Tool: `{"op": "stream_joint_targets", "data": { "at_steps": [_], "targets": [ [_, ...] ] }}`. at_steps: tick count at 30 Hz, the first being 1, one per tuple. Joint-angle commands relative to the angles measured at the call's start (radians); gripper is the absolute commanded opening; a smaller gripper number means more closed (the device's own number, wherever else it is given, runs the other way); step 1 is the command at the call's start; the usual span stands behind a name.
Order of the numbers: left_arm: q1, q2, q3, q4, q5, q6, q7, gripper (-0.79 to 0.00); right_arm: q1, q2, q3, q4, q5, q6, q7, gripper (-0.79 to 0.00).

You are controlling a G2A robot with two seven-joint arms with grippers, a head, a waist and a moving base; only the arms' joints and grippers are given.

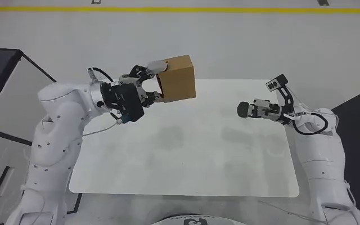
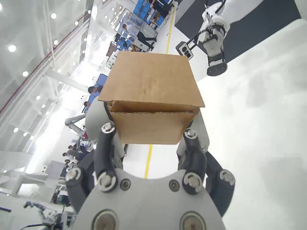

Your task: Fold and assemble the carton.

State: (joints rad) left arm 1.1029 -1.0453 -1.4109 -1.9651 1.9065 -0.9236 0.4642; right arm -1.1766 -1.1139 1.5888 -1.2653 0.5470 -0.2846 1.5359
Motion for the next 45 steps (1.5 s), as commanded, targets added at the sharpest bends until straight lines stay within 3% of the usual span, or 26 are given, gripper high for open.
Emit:
{"op": "stream_joint_targets", "data": {
  "at_steps": [1,5,7,9,14,19,25,36,41,45],
  "targets": [
    [0.0,0.0,0.0,0.0,-0.098,-0.001,-0.027,-0.785,0.0,0.0,0.0,0.0,0.0,0.0,0.0,0.0],
    [0.003,0.003,0.008,-0.026,-0.047,-0.001,-0.048,-0.785,0.0,0.0,0.0,0.0,0.0,0.0,0.0,0.0],
    [0.031,0.006,0.018,-0.04,-0.034,0.026,-0.007,-0.785,0.0,0.0,0.0,0.0,0.0,0.0,0.0,0.0],
    [0.04,0.019,0.02,-0.096,0.142,0.066,0.011,-0.785,0.0,0.0,0.0,0.0,0.0,0.0,0.0,0.0],
    [0.096,0.048,0.008,-0.093,0.438,0.283,0.2,-0.785,0.0,0.0,0.0,0.0,0.0,0.0,0.0,0.0],
    [0.143,0.067,-0.016,-0.087,0.63,0.488,0.287,-0.785,0.0,0.0,0.0,0.0,0.0,0.0,0.0,0.0],
    [0.187,0.075,-0.048,-0.108,0.703,0.675,0.318,-0.785,0.0,0.0,0.0,0.0,0.0,0.0,0.0,0.0],
    [0.203,0.077,-0.047,-0.114,0.741,0.721,0.29,-0.785,0.0,0.0,0.0,0.0,0.0,0.0,0.0,0.0],
    [0.222,0.082,-0.038,-0.127,0.927,0.959,0.295,-0.785,0.0,0.0,0.0,0.0,0.0,0.0,0.0,0.0],
    [0.245,0.084,-0.026,-0.122,1.046,1.097,0.293,-0.785,0.0,0.0,0.0,0.0,0.0,0.0,0.0,0.0]
  ]
}}
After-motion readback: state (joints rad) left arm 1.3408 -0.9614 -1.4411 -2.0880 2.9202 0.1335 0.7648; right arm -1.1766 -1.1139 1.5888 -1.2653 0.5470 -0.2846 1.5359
